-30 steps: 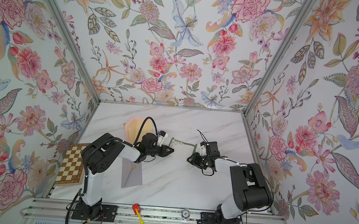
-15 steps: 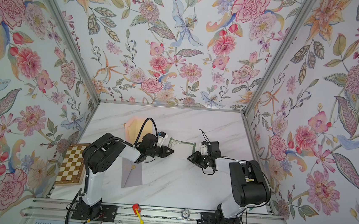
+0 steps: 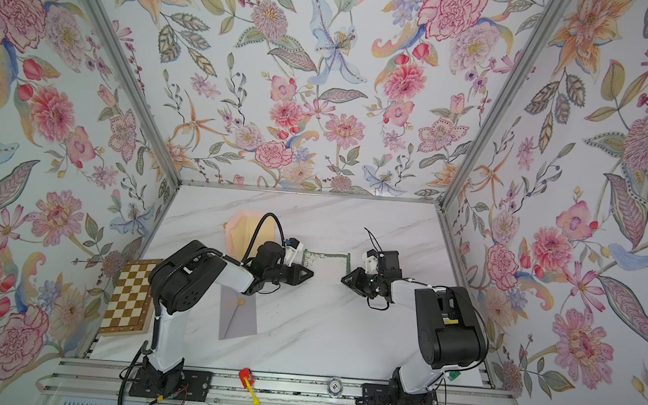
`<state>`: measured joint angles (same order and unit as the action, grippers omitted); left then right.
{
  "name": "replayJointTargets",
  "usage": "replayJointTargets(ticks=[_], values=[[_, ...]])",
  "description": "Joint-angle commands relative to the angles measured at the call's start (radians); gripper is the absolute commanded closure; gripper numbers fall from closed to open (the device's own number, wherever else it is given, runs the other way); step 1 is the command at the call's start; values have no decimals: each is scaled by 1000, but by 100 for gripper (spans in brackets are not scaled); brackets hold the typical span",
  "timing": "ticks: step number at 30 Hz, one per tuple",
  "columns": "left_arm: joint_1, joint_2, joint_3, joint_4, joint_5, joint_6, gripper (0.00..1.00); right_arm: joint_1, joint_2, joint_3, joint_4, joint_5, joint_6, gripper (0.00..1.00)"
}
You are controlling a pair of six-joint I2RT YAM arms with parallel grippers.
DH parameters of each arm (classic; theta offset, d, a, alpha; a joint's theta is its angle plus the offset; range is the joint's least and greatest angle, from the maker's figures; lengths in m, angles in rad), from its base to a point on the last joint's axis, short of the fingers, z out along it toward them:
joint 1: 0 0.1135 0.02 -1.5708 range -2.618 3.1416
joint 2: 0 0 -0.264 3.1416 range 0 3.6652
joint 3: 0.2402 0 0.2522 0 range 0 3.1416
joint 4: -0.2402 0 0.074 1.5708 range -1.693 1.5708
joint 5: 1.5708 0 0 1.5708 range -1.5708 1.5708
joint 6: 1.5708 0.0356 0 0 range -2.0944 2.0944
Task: Fold the letter paper in half and place it into the envelope
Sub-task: Move the letter paper to the center of the board.
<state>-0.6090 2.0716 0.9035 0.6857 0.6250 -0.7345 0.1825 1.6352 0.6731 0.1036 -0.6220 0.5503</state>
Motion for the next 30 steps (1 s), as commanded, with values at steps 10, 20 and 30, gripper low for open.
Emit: replayJointTargets(ticks=[10,20,30], values=[[-8,31,14,-38,2,27,82,-8,48,79,-59,-19,-49,72],[-7,35,17,-40,6,29,82,-6,110,130,-36,-30,-53,74],[-8,-61,-43,123,5,-36,81,-5,108,101,17,-45,-76,100]])
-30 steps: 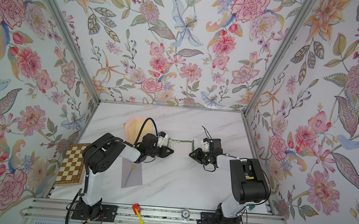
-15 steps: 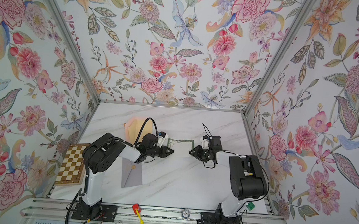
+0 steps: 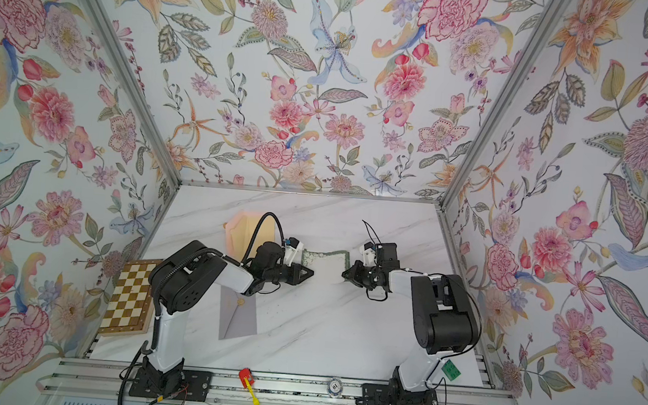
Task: Fold the letter paper in half and place it into the envelope
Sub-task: Move the letter paper to the center of the board.
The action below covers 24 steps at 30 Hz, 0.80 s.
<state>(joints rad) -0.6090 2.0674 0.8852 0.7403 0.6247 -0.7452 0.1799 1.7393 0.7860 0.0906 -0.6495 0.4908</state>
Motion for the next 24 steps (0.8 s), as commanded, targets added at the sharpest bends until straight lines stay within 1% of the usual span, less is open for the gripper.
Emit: replayJointTargets(ticks=[1,5,9,11,13,14,15,18,21,24], values=[[-6,-76,-30,71,3,-28,80,-2,0,-18,42,-19,-17,100],[-6,-199,-48,29,-24,-12,79,0,-23,-52,114,-44,-1,100],[-5,-323,-43,-157,-92,75,78,7,-58,-73,119,-60,-13,100],[-1,-350,-58,-213,-115,100,77,10,-69,-76,96,-71,-23,100],[13,-356,-96,-199,-110,84,74,17,-89,-90,88,-77,-32,100],[21,-352,-123,-167,-99,63,67,22,-101,-99,84,-79,-35,100],[31,-343,-154,-120,-81,31,67,27,-115,-107,83,-81,-36,100],[43,-311,-221,7,-40,-44,69,42,-154,-130,67,-80,-35,100],[43,-294,-270,57,-47,-79,68,63,-196,-147,38,-79,-41,100],[43,-291,-300,65,-54,-85,68,91,-234,-164,-4,-58,-46,100]])
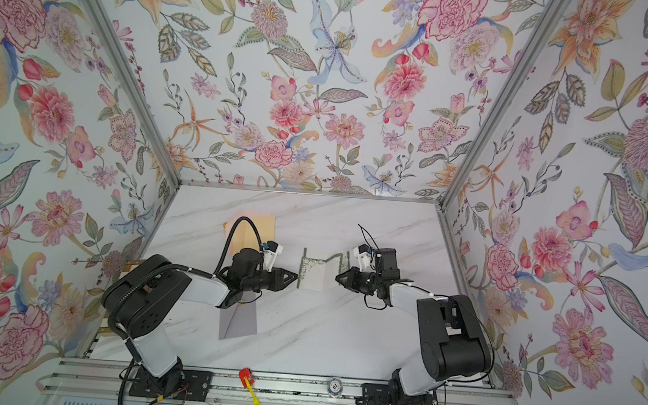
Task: Fold the letter paper in half and place it into the envelope
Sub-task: Move the letter paper to the center of the board.
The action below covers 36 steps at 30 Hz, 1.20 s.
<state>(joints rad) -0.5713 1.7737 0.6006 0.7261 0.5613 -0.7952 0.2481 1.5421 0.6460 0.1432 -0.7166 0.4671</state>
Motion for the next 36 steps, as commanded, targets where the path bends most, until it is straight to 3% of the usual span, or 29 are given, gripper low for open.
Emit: replayJointTargets(ticks=[1,7,11,16,19,29,36], values=[[5,0,-21,73,6,-35,68,32,-43,-30,-69,16,-24,100],[4,-20,-18,-104,-60,37,68,84,-74,-78,-156,68,-22,100],[5,-60,29,-368,-194,161,68,92,-97,-131,-149,96,40,100],[4,-90,63,-545,-280,236,66,104,-141,-180,-129,133,91,100],[4,-72,74,-544,-271,237,65,108,-152,-200,-108,131,94,100],[4,31,66,-332,-65,156,64,116,-103,-186,-103,147,85,100],[4,59,66,-318,-18,155,62,129,-76,-180,-76,149,104,100]])
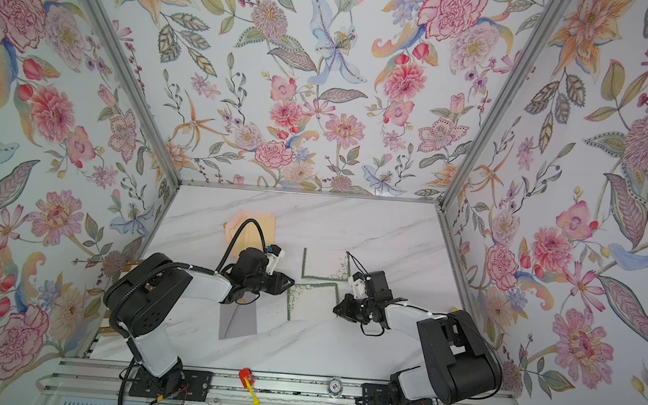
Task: Fold the letter paper in half and place it into the envelope
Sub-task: Move the letter paper to the center of the board.
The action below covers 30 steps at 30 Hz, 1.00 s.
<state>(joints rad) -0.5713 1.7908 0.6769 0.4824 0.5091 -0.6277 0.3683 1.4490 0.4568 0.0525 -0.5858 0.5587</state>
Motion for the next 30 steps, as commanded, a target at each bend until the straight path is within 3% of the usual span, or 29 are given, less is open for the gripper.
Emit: replayJointTargets(ticks=[1,15,30], values=[[5,42,-9,-76,38,-9,62,11,19,9,18,19,16,100],[5,52,-29,-16,92,-31,61,31,60,8,64,51,73,100],[5,-39,-112,23,93,-82,61,34,32,-15,79,62,118,100]])
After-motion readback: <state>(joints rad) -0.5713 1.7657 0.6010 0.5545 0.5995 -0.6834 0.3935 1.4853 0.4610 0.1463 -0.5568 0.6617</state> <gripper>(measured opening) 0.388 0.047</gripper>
